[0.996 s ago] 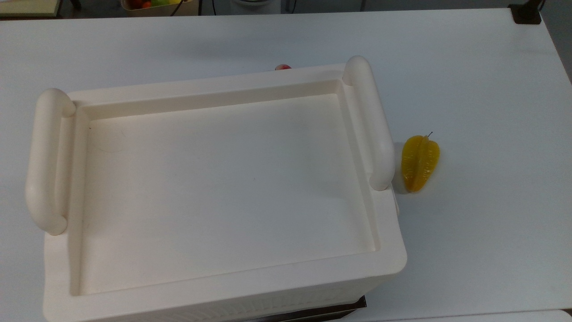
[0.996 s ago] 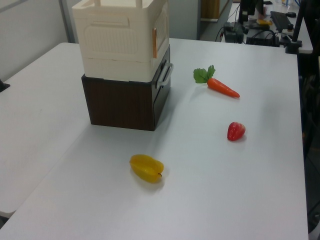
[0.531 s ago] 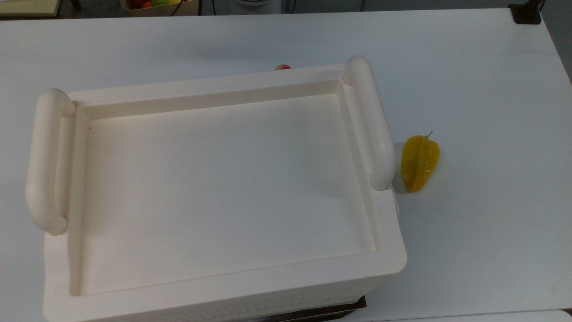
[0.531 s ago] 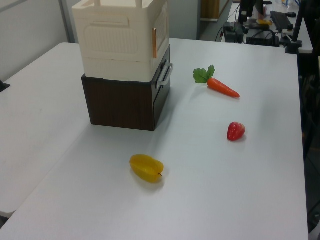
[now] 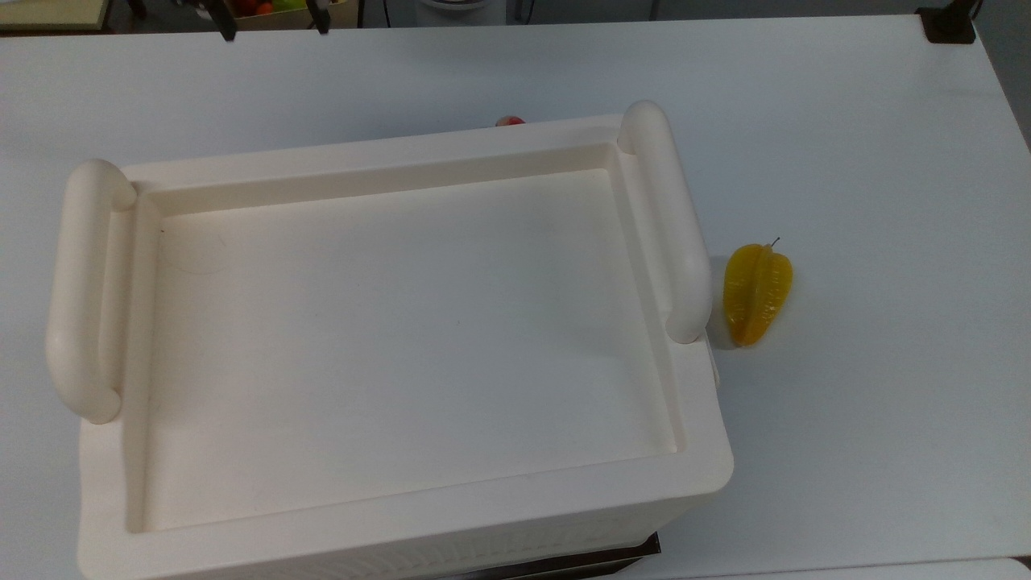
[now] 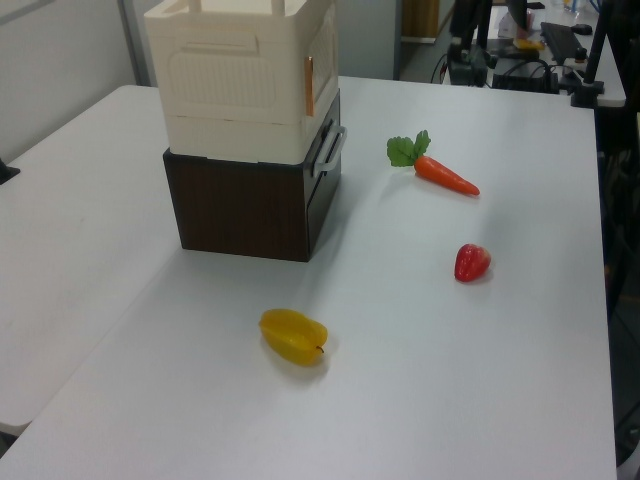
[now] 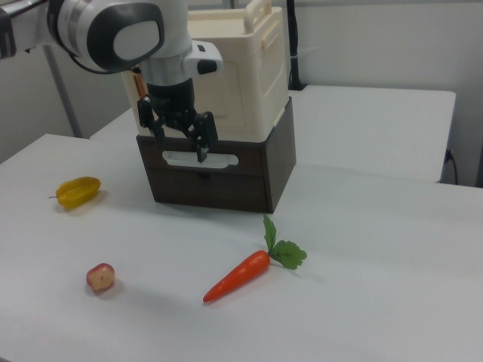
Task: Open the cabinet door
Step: 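Move the open gripper down to the cream cabinet door's edge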
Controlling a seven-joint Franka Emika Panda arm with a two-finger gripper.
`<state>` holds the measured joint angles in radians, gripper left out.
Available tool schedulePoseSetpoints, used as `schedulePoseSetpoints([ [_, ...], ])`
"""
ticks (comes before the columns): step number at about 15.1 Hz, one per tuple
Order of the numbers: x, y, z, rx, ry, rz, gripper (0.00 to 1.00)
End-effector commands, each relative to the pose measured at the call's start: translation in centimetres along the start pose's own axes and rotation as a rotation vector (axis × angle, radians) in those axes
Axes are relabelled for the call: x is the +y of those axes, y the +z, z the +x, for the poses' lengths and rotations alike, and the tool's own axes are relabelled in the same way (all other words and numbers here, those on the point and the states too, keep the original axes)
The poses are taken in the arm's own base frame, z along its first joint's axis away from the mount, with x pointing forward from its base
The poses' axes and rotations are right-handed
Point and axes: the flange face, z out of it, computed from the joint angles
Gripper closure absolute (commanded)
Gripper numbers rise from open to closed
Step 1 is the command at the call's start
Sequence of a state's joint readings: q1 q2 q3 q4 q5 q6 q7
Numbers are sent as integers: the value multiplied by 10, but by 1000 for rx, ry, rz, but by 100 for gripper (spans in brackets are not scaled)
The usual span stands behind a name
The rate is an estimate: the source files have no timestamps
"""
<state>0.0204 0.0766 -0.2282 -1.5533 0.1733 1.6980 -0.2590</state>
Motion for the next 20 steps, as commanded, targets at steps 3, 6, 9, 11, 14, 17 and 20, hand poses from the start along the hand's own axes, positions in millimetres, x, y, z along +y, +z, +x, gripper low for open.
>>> schedulePoseSetpoints([
  [3,-83,4,40,202,-114,7,0],
  [6,-116,-1,59,307,-118,12,0],
  [9,-154,1,79,332,-143,12,0],
  [11,-178,11,88,343,-181,8,0],
  [14,-209,22,97,411,-193,4,5],
  [17,-227,31,104,466,-177,-6,33],
  [20,-233,35,107,483,-164,-1,44],
])
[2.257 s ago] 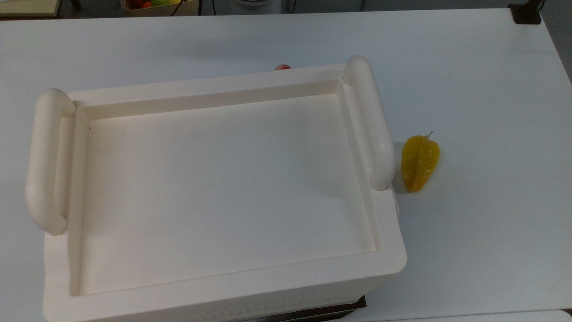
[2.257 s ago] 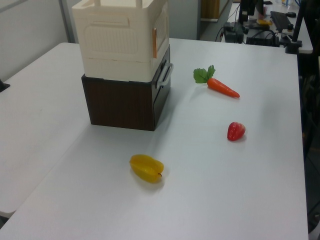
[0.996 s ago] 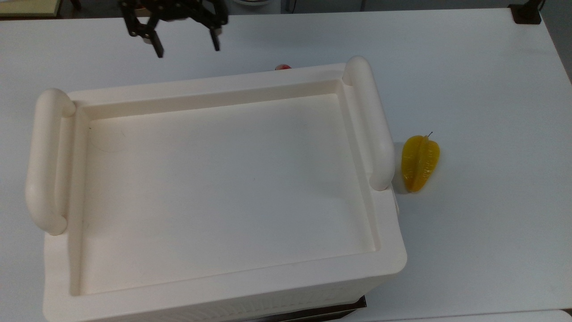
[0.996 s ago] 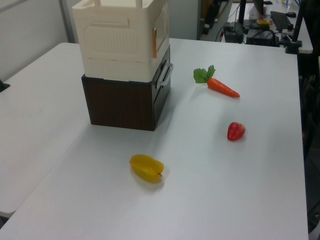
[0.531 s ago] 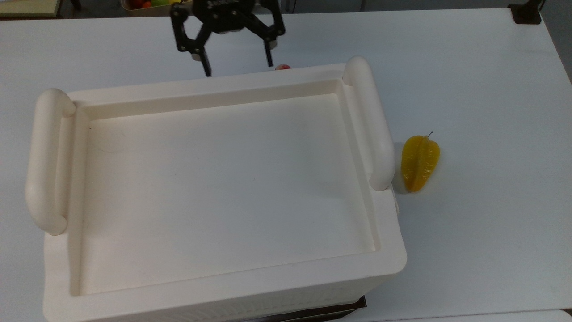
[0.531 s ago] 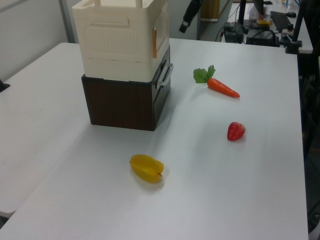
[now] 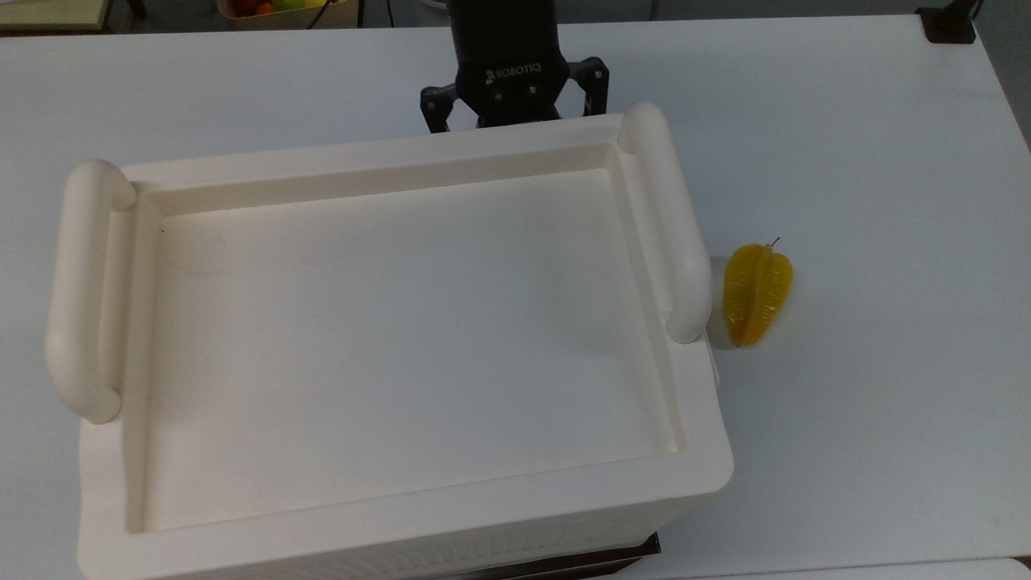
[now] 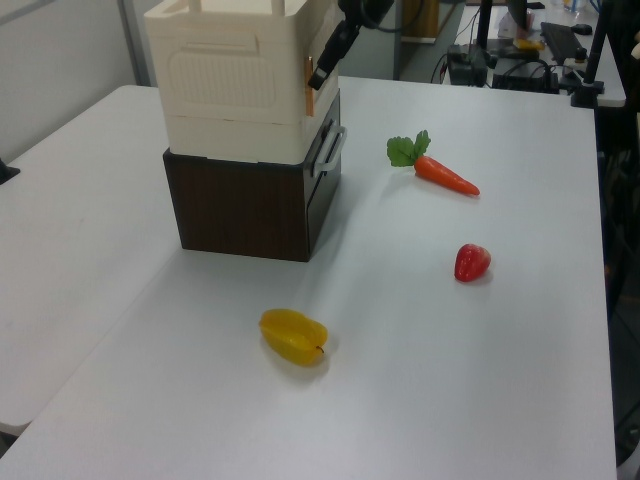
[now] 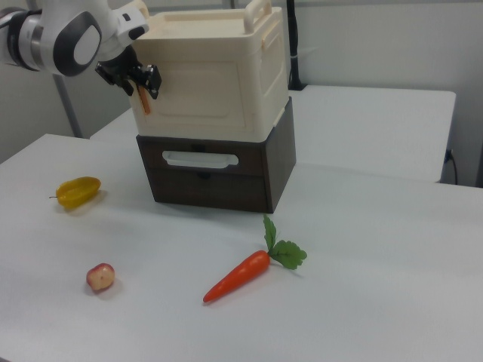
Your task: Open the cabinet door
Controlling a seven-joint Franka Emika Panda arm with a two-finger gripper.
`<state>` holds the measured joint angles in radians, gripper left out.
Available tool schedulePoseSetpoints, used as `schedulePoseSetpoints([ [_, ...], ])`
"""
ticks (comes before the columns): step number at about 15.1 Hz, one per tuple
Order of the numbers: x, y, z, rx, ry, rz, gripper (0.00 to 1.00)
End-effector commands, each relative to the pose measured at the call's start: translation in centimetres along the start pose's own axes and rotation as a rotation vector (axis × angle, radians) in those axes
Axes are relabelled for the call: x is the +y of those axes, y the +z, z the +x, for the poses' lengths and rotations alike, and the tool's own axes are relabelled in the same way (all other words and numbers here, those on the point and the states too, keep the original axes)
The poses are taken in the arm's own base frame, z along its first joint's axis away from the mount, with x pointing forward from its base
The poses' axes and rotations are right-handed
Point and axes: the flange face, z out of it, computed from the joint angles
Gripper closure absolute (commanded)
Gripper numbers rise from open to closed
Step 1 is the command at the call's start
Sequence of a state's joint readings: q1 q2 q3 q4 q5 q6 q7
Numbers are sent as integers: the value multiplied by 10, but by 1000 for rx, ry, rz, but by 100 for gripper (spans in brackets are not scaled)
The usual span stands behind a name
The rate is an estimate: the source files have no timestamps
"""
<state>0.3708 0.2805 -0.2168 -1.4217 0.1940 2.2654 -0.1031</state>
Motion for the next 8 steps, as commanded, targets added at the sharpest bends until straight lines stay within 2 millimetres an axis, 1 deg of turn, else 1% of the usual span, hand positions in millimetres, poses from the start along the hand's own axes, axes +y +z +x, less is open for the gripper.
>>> schedulePoseSetpoints([
  [1,-6,0,9,46,33,-18,60],
  [5,-6,0,11,73,40,-20,94],
  [6,-5,0,11,73,42,-21,100],
  [8,-5,-2,11,73,36,-25,100],
])
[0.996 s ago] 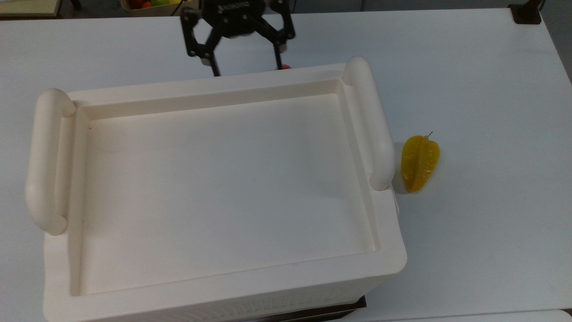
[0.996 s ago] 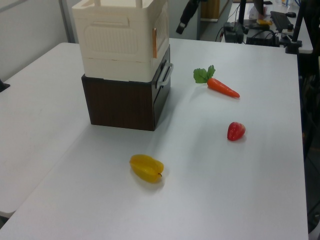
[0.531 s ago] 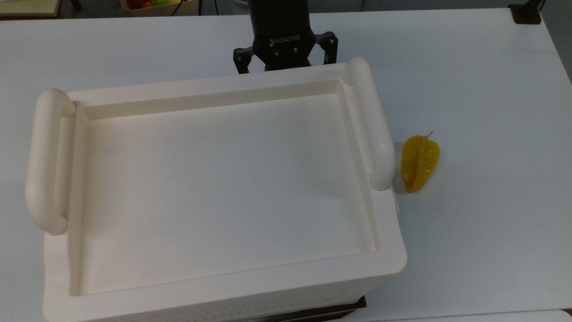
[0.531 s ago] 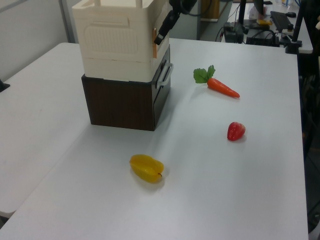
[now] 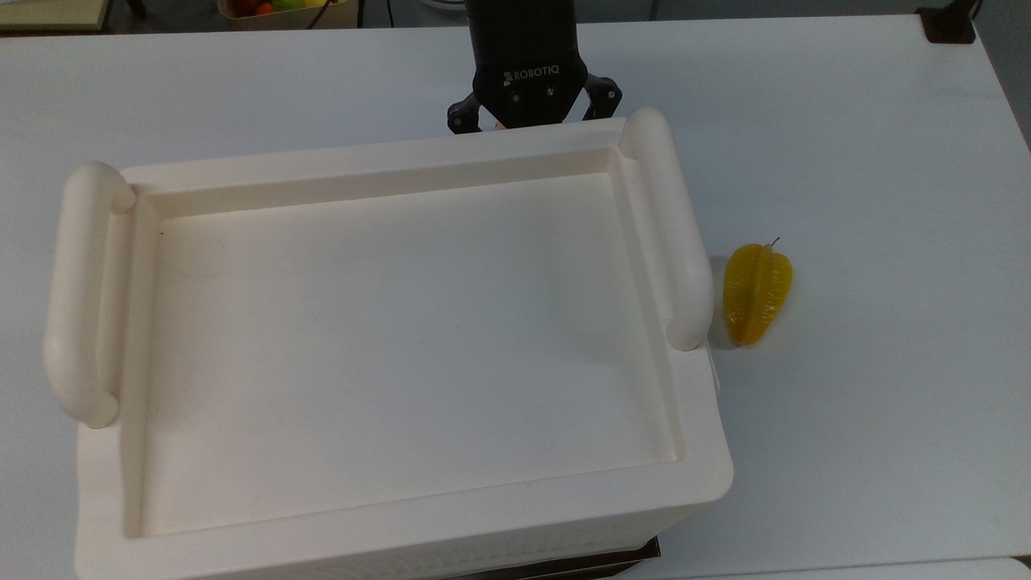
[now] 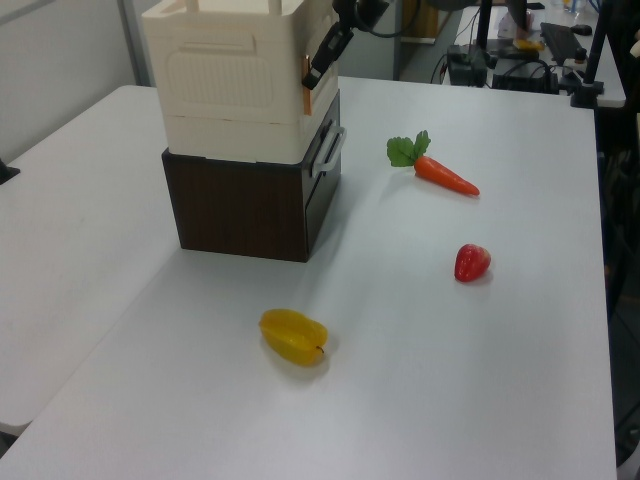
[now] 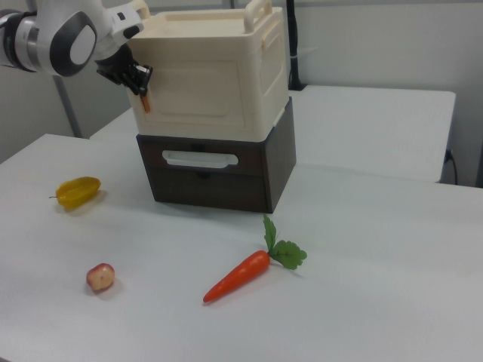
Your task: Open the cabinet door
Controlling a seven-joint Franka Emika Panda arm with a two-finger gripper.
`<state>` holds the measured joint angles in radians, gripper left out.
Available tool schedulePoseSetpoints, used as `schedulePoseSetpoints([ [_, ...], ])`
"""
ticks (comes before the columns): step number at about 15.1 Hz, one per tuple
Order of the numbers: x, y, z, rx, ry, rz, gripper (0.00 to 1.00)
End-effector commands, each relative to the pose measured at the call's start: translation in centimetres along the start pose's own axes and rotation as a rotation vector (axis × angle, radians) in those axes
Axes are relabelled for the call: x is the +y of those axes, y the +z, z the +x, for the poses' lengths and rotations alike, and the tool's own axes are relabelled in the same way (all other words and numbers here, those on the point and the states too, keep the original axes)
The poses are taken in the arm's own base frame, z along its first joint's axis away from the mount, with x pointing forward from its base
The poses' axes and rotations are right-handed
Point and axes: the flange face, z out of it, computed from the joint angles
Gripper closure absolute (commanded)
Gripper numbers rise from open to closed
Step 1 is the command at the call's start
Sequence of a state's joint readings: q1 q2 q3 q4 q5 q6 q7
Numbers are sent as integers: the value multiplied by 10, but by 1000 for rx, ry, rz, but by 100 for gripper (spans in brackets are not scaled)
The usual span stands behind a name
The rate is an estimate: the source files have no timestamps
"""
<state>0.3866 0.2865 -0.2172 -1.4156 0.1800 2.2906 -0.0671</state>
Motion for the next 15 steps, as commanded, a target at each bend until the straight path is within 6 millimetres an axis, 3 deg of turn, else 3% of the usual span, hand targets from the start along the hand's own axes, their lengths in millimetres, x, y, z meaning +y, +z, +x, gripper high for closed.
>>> schedulePoseSetpoints([
  [1,5,-1,8,46,22,-23,100],
  [10,16,-8,-4,-66,5,-23,100],
  [15,25,-34,-16,-177,-61,16,100],
])
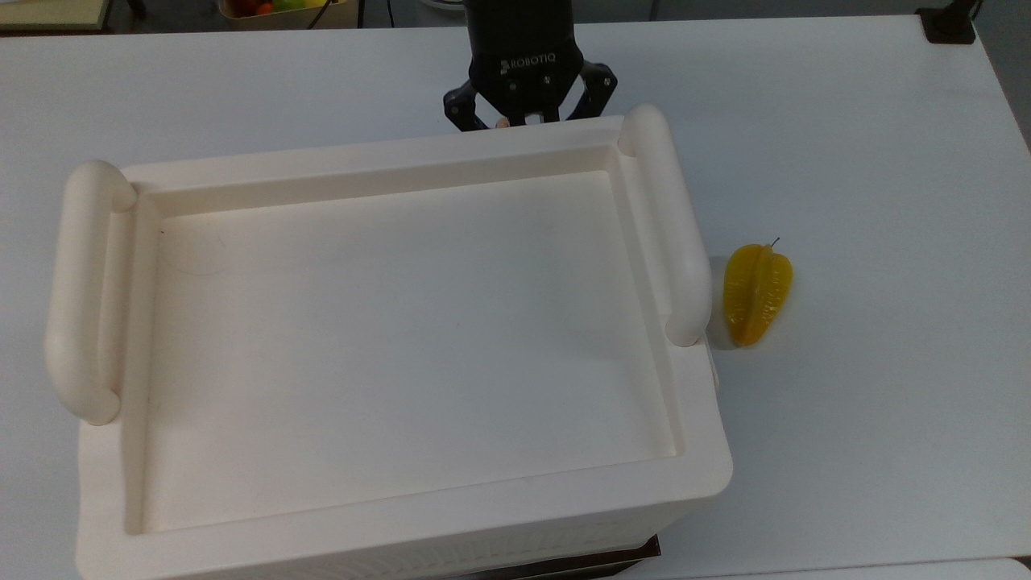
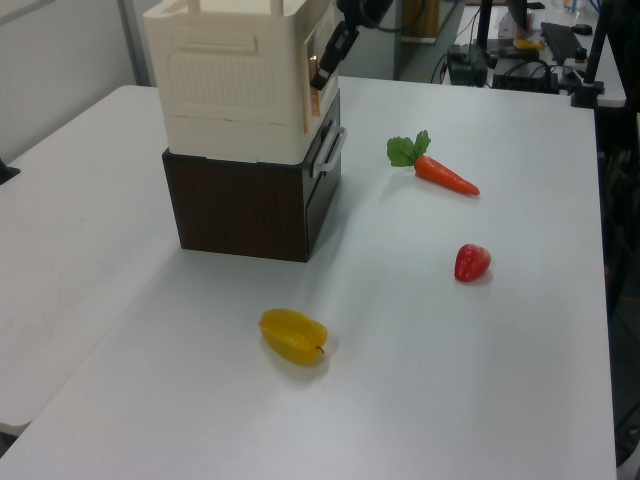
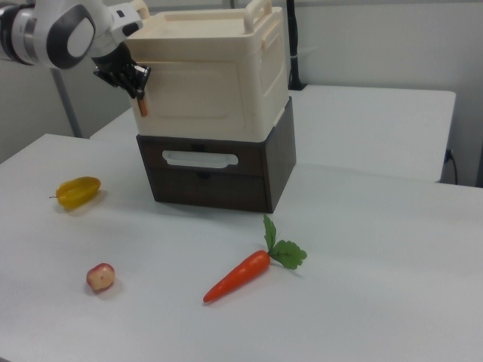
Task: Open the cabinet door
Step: 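Pull the door edge outward, swinging the door open on its hinge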
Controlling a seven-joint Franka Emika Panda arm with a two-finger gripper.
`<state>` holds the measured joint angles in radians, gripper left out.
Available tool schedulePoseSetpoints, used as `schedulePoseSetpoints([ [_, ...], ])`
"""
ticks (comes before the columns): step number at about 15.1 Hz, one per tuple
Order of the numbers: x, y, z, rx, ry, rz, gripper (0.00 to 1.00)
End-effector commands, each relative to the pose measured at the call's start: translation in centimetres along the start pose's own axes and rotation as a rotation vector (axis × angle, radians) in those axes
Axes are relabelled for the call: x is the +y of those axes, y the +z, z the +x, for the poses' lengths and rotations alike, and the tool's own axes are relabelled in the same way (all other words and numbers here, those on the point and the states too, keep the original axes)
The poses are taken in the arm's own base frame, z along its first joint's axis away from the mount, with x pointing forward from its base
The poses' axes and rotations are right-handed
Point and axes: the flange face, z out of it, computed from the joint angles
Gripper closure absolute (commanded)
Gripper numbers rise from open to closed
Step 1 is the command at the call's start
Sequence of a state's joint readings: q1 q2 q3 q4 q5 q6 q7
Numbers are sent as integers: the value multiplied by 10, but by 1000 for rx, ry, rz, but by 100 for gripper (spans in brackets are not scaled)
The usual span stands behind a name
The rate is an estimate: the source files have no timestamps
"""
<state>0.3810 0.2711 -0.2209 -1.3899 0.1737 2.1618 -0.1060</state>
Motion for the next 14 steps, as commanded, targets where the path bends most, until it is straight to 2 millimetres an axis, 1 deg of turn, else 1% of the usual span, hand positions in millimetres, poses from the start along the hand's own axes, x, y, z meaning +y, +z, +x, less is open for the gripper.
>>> schedulePoseSetpoints([
  [1,20,-21,-17,-110,-32,19,100],
  [3,20,-22,-19,-119,-32,23,100],
  [5,27,-19,-26,-161,-24,23,100],
  [7,49,-30,-35,-207,3,21,97],
  [8,58,-33,-39,-235,3,24,92],
  [9,69,-43,-44,-254,0,28,78],
  [10,80,-49,-50,-281,-7,33,60],
  [11,89,-52,-57,-319,-13,41,41],
  [12,97,-54,-64,-357,-6,38,10],
  [13,103,-57,-69,-382,5,36,0],
  [14,109,-58,-74,-406,22,38,0],
])
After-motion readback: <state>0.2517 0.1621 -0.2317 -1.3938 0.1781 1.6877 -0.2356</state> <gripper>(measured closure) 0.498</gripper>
